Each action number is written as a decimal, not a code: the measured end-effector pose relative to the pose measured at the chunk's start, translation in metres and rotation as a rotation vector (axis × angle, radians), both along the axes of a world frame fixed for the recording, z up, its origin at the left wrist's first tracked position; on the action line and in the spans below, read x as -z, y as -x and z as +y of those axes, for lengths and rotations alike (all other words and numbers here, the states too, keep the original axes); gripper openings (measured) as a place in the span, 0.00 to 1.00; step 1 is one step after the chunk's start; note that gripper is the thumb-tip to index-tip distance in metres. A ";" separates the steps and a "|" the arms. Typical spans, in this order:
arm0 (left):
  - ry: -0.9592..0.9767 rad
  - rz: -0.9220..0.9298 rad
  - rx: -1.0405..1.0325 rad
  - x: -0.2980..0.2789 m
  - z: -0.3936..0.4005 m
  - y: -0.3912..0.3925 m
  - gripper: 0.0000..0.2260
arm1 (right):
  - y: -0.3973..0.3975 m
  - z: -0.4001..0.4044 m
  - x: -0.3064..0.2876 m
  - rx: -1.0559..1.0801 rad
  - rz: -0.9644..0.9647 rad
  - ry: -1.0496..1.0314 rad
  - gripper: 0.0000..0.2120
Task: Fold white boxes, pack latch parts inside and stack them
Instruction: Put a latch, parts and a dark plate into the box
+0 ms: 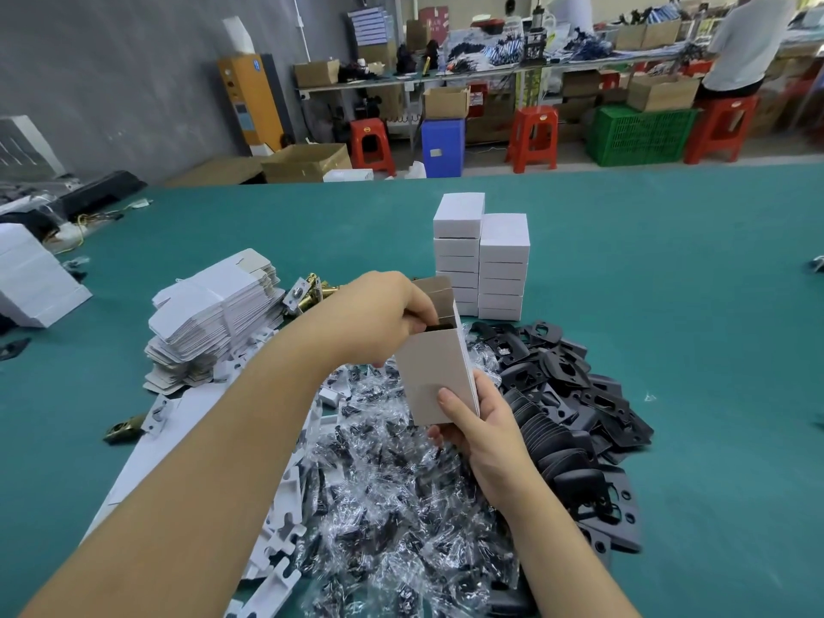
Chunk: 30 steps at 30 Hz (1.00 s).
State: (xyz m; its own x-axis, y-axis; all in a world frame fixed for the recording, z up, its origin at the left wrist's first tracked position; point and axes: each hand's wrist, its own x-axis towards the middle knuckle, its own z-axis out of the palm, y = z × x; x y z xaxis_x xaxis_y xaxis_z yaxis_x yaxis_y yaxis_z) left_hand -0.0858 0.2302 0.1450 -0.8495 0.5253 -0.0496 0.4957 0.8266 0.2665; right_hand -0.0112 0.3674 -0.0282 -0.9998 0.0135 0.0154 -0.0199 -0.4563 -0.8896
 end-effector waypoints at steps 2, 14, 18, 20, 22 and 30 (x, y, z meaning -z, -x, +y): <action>0.019 -0.029 0.020 -0.001 0.002 0.000 0.15 | 0.000 0.000 0.000 0.003 -0.001 0.000 0.16; -0.572 0.137 -0.131 0.002 -0.010 0.008 0.14 | 0.003 0.006 0.000 0.041 -0.041 0.194 0.30; -0.739 0.228 -0.370 0.021 -0.036 0.031 0.12 | 0.004 0.007 0.003 0.058 -0.053 0.208 0.22; -0.562 0.179 -0.416 0.037 -0.046 0.044 0.12 | 0.004 0.007 0.004 0.071 -0.061 0.194 0.21; -0.278 0.091 -0.383 0.061 -0.053 0.053 0.12 | 0.005 0.006 0.005 0.082 -0.065 0.176 0.22; 0.150 -0.030 -0.462 0.129 -0.073 0.062 0.17 | 0.007 0.005 0.006 0.080 -0.068 0.171 0.16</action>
